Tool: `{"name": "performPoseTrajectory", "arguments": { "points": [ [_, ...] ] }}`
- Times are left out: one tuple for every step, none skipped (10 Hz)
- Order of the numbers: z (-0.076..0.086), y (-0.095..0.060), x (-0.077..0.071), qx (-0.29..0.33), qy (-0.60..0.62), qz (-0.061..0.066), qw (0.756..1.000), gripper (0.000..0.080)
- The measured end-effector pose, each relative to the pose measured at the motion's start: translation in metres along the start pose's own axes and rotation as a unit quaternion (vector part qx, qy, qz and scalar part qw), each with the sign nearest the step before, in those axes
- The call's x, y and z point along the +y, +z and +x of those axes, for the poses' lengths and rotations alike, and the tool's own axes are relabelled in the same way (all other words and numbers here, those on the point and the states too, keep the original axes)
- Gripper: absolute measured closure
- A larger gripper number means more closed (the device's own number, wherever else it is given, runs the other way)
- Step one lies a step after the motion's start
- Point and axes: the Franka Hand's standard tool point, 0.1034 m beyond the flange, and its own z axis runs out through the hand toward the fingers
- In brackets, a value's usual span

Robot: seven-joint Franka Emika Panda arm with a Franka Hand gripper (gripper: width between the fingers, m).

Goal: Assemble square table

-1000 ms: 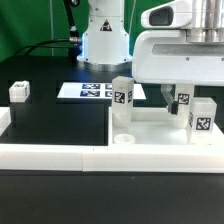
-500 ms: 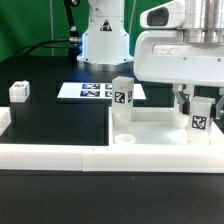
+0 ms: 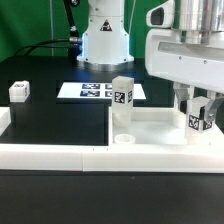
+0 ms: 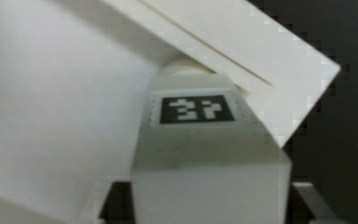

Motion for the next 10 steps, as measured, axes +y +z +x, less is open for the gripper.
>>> {"name": "performPoseTrajectory", "arguments": {
  "points": [
    [-0.0011,0.0,0.0012,-0.007,0.085,-0.001,0.996,0.0508],
    [-0.002,-0.0002,0.0027,-0.019,0.174,0.001,0.985,0.0507],
    [-0.0003,0.0,0.006,-0.039,0.247,0.011,0.968,0.0507],
    [0.0046,-0.0002,0.0079,-0.046,0.257,0.012,0.965,0.0506],
    [0.0067,-0.0002,0.0089,-0.046,0.259,0.01,0.965,0.0506],
    [0.0041,-0.0001,0.0095,-0.048,0.295,0.006,0.954,0.0506],
    [0.0035,-0.0001,0.0096,-0.048,0.315,0.005,0.948,0.0506],
    [0.0033,-0.0001,0.0096,-0.048,0.333,0.004,0.942,0.0506],
    [0.0032,-0.0001,0.0096,-0.048,0.34,0.003,0.939,0.0506],
    [0.003,0.0001,0.0102,-0.047,0.372,0.002,0.927,0.0505]
  ]
}}
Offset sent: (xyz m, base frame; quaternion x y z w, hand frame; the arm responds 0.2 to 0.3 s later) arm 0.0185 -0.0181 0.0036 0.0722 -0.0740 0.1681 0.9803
